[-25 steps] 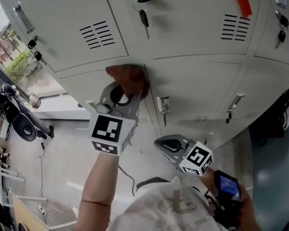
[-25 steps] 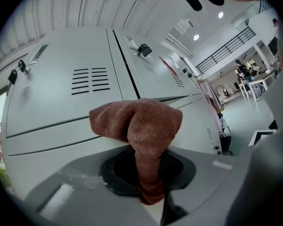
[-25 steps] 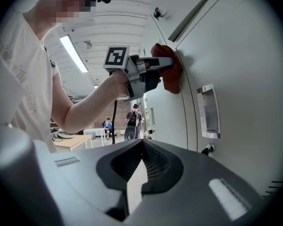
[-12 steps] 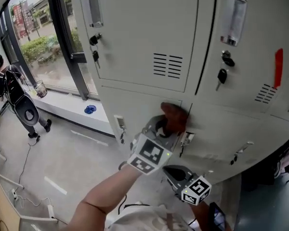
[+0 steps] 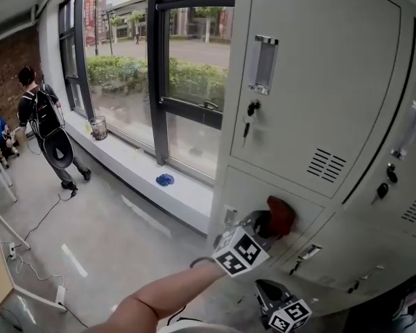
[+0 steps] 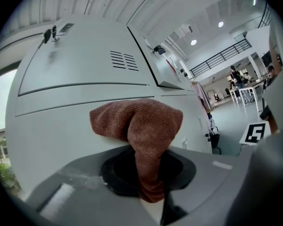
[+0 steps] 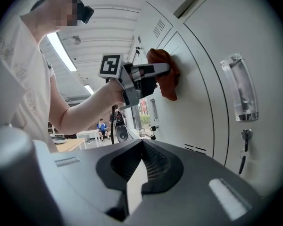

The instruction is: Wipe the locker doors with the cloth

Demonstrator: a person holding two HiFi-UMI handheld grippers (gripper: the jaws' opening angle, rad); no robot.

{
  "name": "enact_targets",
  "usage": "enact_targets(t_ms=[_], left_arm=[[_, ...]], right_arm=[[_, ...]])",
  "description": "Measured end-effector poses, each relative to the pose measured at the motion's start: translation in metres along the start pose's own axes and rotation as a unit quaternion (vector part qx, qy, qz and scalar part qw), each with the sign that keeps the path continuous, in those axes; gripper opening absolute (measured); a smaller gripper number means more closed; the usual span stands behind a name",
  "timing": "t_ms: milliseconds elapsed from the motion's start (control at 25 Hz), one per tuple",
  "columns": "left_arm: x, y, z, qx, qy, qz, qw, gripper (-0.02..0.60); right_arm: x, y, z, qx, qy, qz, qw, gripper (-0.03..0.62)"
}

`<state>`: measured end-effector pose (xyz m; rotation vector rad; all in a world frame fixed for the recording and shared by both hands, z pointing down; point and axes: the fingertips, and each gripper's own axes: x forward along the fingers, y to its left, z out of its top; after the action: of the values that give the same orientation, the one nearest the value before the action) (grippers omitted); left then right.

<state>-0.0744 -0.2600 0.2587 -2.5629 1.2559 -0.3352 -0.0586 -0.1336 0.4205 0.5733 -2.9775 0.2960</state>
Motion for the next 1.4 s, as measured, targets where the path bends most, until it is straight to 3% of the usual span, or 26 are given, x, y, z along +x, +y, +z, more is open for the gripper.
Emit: enact_targets(t_ms=[320,800,920,1160,1400], left_arm=[[-0.047,0.057,-0.026,-0.009,-0.006,0.018,0.9998,0.08],[-0.094,0.107,-0.053,-0.014,0.001,0.043,0.999,0.08],[-0.103,0.13,-0.056,-0.018,0.006,0.069,0.9974,0.08],[-0.111,0.13,-0.077,-0.027,0.02,0.094,0.995,0.081],[-0.112,0.134,-0.086,-0.018,0.041,0.1,0.994,0.081]], right_arm=[[0.038,0.012,-0.011,0.017,0.007,-0.011,1.0,0.008],[0.07,0.033,-0.014,0.017,0.012,-0.04,0.999,0.008],[0.085,0.029,-0.004,0.007,0.02,-0.031,0.999,0.008],[0.088,0.039,-0.005,0.033,0.025,-0.022,0.999,0.008],[0.089,0.041,0.0,0.024,0.025,-0.02,0.999,0.008]])
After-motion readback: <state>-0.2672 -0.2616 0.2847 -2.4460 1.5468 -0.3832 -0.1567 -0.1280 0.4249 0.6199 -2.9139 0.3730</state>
